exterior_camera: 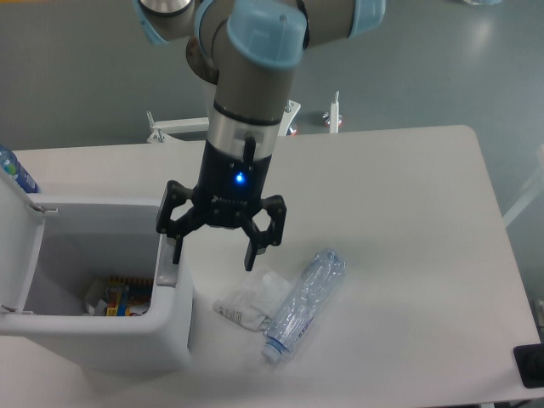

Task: Open the trash can
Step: 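Hold the gripper on the button as the lid swings open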

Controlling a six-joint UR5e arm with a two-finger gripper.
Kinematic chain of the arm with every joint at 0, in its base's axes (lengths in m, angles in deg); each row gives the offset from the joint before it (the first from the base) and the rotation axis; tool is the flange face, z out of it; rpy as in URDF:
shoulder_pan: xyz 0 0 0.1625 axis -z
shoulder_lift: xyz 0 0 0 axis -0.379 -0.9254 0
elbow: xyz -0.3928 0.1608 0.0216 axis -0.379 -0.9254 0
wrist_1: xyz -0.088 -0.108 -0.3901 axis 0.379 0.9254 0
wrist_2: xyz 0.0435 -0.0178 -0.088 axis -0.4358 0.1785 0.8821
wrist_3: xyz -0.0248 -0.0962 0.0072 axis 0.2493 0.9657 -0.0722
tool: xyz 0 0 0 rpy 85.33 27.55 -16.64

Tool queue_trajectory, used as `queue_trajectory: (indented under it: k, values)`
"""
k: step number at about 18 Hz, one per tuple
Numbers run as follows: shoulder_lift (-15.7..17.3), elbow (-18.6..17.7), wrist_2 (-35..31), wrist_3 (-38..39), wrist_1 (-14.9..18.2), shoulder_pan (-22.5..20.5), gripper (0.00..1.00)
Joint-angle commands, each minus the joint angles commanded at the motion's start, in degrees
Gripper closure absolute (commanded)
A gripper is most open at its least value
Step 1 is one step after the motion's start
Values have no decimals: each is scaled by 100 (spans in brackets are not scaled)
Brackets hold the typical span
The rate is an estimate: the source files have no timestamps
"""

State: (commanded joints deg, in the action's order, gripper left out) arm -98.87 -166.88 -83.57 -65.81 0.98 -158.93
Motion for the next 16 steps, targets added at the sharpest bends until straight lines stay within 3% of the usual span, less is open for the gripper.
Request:
queue_trajectory:
  k: [4, 7, 10, 16]
  values:
    - [9, 123, -776, -324, -26, -211, 0]
    - [79, 115, -830, -763, -26, -519, 0]
    - [246, 36, -839, -1404, 61, -958, 0]
    - [431, -377, -1260, -2732, 62, -1188, 0]
